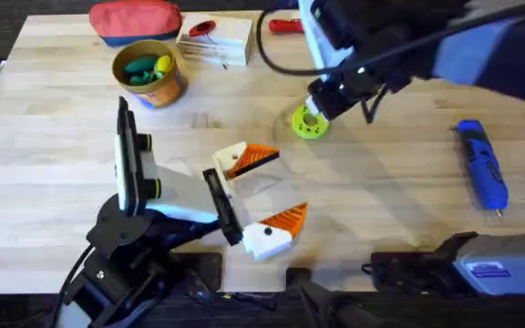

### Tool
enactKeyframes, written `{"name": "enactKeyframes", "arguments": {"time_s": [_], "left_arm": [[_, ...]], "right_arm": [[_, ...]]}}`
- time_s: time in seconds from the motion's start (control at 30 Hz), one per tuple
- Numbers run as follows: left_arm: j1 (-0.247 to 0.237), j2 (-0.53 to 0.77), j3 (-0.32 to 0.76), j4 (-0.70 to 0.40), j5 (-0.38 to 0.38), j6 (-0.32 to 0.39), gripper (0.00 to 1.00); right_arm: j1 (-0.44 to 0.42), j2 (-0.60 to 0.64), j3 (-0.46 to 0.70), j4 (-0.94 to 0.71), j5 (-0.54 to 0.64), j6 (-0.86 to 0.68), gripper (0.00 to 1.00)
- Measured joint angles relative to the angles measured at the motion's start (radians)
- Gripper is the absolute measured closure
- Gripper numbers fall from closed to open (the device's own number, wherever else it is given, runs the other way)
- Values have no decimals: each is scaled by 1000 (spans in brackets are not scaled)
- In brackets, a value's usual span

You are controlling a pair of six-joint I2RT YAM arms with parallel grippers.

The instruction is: Pick up the gripper from the table and insert it into the empty holder that is missing its gripper. Then pick up a screw, insert it into the mounting hole, and use the screwdriver to tighten it. Finally, clean up the table by picking up the vegetable and placing it into the bucket.

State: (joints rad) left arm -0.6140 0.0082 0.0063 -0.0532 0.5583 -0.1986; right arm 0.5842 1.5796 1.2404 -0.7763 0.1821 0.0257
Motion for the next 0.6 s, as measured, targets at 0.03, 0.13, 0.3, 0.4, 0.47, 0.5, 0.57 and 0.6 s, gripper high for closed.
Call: {"name": "enactKeyframes", "arguments": {"time_s": [0.03, 0.13, 0.3, 0.4, 0.47, 0.5, 0.57, 0.6], "left_arm": [[0, 0, 0, 0, 0, 0, 15], [0, 0, 0, 0, 0, 0, 15], [0, 0, 0, 0, 0, 0, 15], [0, 0, 0, 0, 0, 0, 16], [0, 0, 0, 0, 0, 0, 15], [0, 0, 0, 0, 0, 0, 15], [0, 0, 0, 0, 0, 0, 15], [0, 0, 0, 0, 0, 0, 15]], "right_arm": [[0, -26, 14, -11, 3, -1, 997], [2, -102, 53, -58, 8, -7, 997], [60, -209, 118, -117, -13, -18, 997], [135, -259, 145, -116, -49, -25, 997], [189, -281, 155, -115, -65, -26, 997], [219, -287, 158, -115, -71, -25, 997], [275, -290, 159, -116, -80, -17, 997], [301, -287, 159, -116, -84, -11, 997]]}}
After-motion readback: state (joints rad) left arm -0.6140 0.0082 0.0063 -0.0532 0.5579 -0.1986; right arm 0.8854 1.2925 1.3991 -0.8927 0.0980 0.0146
